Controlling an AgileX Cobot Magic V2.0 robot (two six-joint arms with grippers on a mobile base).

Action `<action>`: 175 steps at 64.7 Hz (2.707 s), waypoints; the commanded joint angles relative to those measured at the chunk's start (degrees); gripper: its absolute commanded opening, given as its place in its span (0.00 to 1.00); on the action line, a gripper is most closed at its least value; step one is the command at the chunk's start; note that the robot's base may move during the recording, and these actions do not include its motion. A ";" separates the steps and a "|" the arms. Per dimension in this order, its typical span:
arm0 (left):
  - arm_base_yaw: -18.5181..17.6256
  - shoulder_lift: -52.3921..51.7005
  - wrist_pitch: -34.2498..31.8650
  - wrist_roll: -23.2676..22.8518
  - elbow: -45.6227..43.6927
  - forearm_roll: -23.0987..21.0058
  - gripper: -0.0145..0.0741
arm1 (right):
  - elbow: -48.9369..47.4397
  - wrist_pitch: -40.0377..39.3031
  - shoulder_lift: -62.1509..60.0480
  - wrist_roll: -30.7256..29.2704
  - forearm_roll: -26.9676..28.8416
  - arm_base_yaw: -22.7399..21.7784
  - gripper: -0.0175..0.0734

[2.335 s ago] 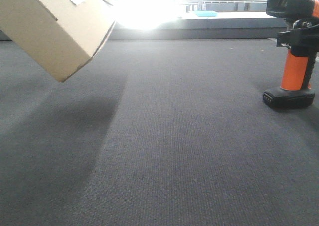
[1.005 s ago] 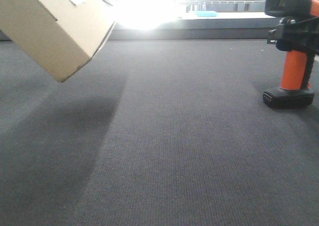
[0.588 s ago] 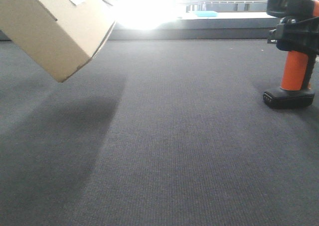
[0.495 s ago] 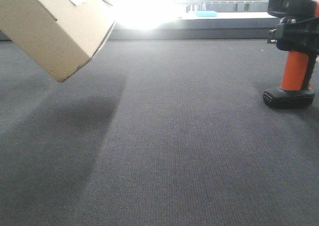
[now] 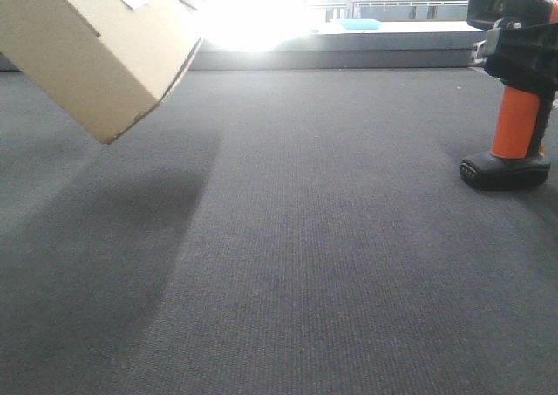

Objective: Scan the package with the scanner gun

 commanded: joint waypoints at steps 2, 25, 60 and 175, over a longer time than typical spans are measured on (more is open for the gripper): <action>0.09 -0.88 -0.23 0.05 -0.17 -1.08 0.04 | -0.27 -2.04 0.17 0.07 -0.54 0.01 0.82; 0.09 -0.88 -0.23 0.05 -0.17 -1.08 0.04 | -0.27 -1.81 0.17 0.07 -0.54 0.01 0.32; 0.09 -0.88 -0.23 0.05 -0.17 -0.03 0.04 | -5.53 7.82 -8.30 -11.11 -0.54 -0.09 0.02; 0.09 -0.88 -0.23 0.05 -0.17 2.13 0.04 | -34.10 29.35 -3.01 -39.64 -5.89 -0.09 0.02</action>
